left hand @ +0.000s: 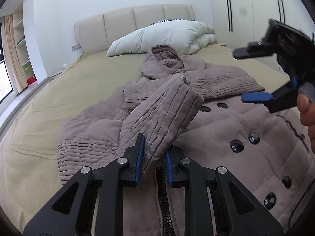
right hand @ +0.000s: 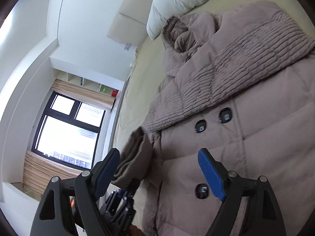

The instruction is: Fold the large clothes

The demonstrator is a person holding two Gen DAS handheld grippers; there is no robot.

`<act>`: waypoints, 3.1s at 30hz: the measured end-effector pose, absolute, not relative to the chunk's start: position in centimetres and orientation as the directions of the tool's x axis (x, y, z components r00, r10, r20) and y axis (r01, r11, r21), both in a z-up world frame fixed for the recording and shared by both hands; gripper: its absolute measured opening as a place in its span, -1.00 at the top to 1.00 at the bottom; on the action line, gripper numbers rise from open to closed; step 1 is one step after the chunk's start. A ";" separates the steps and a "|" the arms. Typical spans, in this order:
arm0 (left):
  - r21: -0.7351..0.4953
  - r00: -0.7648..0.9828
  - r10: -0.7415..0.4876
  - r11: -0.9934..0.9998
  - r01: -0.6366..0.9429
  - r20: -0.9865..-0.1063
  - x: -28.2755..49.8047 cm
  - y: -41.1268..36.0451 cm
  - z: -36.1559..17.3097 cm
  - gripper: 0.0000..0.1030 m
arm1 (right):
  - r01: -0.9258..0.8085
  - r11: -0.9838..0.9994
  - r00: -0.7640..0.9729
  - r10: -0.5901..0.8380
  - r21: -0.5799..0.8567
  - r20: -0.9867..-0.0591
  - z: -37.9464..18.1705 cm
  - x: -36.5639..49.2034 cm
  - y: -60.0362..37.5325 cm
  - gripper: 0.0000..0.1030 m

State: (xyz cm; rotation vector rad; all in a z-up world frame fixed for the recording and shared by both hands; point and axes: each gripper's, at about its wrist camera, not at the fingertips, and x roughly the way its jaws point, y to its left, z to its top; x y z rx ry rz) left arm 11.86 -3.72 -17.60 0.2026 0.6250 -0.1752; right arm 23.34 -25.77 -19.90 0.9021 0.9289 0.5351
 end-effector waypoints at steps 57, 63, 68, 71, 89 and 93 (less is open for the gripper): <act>-0.214 0.748 -0.129 0.977 -0.018 -0.651 31.3 7.0 -16.5 -0.09 | 0.167 0.730 0.681 0.401 0.663 -0.613 -21.5 37.2 -46.5 0.61; -0.195 0.736 -0.143 0.981 0.015 -0.662 33.4 5.5 -17.0 -0.09 | 0.225 0.716 0.650 0.395 0.661 -0.649 -24.6 37.3 -47.0 0.58; -0.055 0.694 -0.068 0.998 0.041 -0.717 38.0 3.1 -18.6 -0.09 | 0.213 0.780 0.642 0.343 0.589 -0.686 -23.7 37.2 -46.2 0.50; -0.016 0.628 -0.048 0.998 0.057 -0.777 40.0 2.6 -21.6 -0.10 | 0.201 0.808 0.644 0.317 0.553 -0.697 -23.5 37.4 -45.8 0.43; -0.083 0.633 -0.087 0.996 0.036 -0.769 38.1 5.1 -22.7 -0.14 | 0.011 0.976 0.659 0.158 0.220 -0.736 -19.9 36.6 -35.6 -0.17; -0.088 0.688 -0.078 0.996 0.020 -0.721 37.4 5.5 -19.8 -0.14 | -0.008 0.993 0.640 0.093 0.114 -0.762 -21.4 36.6 -34.3 -0.19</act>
